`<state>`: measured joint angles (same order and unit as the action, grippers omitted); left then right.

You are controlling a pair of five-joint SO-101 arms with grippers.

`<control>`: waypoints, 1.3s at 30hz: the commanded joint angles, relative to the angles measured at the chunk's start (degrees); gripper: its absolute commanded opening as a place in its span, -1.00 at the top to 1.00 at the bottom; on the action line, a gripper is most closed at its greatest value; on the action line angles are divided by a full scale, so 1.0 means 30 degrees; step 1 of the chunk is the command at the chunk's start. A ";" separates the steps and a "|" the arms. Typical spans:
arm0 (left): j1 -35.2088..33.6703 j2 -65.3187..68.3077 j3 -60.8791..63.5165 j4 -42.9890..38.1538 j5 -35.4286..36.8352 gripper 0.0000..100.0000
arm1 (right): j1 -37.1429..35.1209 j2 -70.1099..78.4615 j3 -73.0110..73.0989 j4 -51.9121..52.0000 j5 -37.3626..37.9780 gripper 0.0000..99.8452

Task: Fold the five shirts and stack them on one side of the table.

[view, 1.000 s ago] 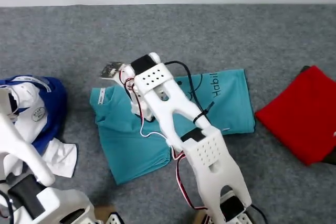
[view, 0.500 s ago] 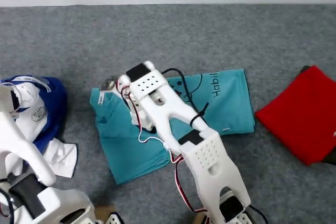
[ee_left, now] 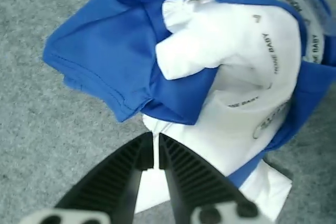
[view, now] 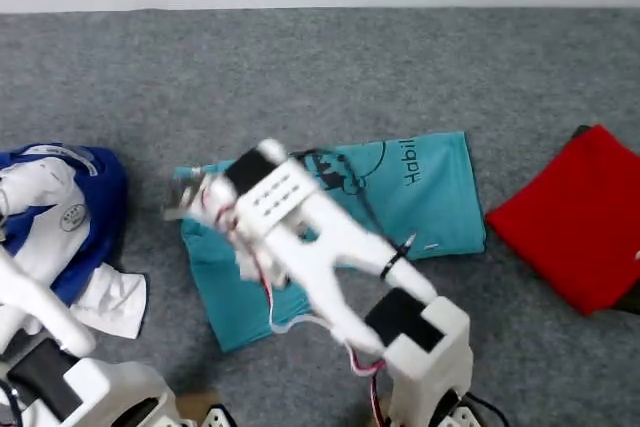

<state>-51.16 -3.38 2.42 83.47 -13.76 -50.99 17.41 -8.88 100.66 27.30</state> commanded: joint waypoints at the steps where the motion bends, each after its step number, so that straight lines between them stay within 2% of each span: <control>1: -0.0527 -0.0117 -0.0220 -0.0322 -0.0205 0.93 | -0.1597 -0.1275 0.1260 -0.0308 -0.0264 0.58; 10: -0.0938 -0.0117 -0.0161 -0.0234 -0.0879 0.93 | -0.3238 0.1099 0.2403 -0.4352 -0.0703 0.57; 14: -0.1172 -0.0117 -0.0132 -0.0234 -0.1084 0.93 | -0.3473 0.3267 0.1758 -0.4586 0.0469 0.57; 22: -0.1934 -0.0117 -0.0132 -0.0234 -0.1114 0.93 | -0.4264 0.5875 0.0440 -0.4674 0.0674 0.59; 28: -0.2051 -0.0117 -0.0132 -0.0234 -0.1114 0.93 | -0.3971 0.6374 -0.0469 -0.4527 0.0557 0.94; 39: -0.1934 -0.0117 -0.0132 -0.0293 -0.1114 0.93 | -0.1832 0.2769 -0.0996 -0.3941 0.0674 0.98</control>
<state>-56.97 -3.38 2.42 83.47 -16.40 -58.46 31.91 -10.20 87.74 28.62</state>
